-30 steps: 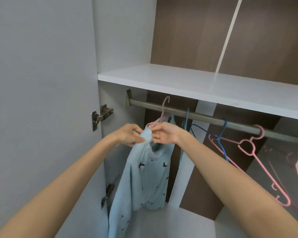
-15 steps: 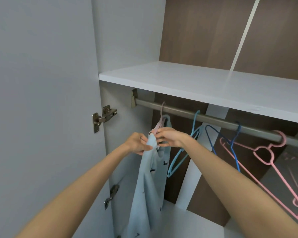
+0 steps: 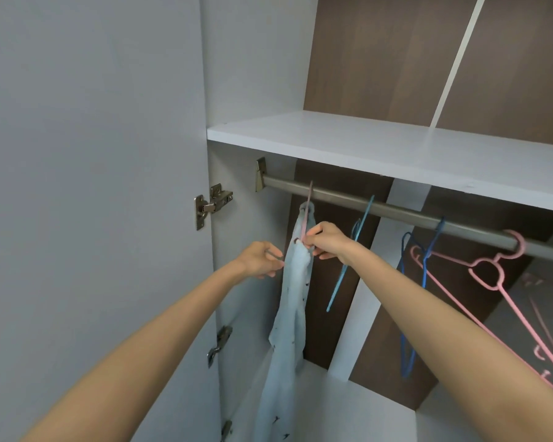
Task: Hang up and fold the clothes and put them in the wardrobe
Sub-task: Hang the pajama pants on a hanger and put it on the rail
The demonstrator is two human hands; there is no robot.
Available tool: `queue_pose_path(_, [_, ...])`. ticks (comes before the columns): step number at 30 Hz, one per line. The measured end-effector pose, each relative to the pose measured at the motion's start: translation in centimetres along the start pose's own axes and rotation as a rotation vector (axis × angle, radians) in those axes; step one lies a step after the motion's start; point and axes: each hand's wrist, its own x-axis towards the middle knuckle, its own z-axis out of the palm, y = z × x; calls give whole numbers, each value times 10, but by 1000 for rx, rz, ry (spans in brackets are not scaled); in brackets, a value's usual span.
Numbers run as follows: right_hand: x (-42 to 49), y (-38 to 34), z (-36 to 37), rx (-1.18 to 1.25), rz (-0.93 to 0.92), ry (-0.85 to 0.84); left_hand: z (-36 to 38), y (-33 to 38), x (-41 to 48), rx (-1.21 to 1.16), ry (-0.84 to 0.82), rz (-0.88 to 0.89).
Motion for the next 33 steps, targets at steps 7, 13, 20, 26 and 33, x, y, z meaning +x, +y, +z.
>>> queue_pose_path(7, [-57, -15, 9, 86, -20, 42, -21, -9, -56, -95, 96, 63])
queue_pose_path(13, [-134, -30, 35, 140, -6, 40, -39, -28, -128, -151, 192, 141])
queue_pose_path(20, [-234, -51, 80, 160, -23, -44, -44, -63, -228, -136, 221, 164])
queue_pose_path(26, [-296, -57, 111, 145, -52, -115, -43, -91, -297, -134, 260, 155])
queue_pose_path(33, [-374, -50, 143, 160, -62, -192, -32, -126, -383, -186, 267, 84])
